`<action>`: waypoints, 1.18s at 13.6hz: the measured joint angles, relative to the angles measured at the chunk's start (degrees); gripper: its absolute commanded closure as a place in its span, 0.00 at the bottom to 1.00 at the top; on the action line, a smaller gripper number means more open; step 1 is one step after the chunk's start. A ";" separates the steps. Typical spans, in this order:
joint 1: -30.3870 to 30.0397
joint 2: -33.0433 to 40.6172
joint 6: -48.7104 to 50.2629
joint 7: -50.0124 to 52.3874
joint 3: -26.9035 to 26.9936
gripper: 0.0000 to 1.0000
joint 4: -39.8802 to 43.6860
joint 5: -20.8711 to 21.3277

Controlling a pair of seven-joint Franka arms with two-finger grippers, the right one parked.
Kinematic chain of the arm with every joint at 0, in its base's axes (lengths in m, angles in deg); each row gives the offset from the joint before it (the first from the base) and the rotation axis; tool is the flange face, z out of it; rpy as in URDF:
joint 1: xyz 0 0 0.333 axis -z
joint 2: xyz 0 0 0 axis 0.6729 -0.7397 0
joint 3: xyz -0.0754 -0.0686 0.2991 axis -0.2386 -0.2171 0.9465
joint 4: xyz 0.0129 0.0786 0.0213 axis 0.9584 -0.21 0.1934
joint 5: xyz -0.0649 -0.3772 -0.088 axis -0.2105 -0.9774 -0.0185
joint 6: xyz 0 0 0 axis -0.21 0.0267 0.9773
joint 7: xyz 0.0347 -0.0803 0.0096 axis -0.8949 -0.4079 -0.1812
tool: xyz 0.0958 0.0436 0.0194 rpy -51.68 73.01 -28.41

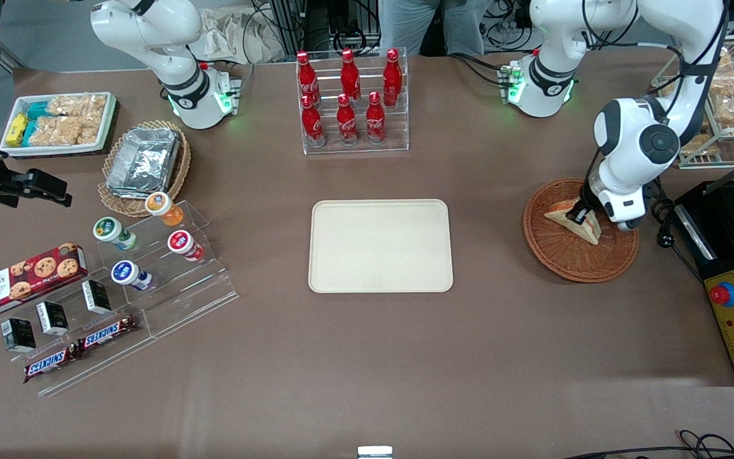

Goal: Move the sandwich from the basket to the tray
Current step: 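Close the left gripper on the sandwich and lift it, then carry the sandwich with the left gripper over the white tray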

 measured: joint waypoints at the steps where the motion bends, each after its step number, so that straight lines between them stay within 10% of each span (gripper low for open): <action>1: 0.08 1.32 2.47 -0.79 -0.80 1.00 0.63 0.06; 10: 0.64 13.03 46.54 -16.35 -9.90 1.00 28.71 -1.04; 16: 0.81 5.68 47.23 -14.97 -19.87 1.00 41.19 -7.66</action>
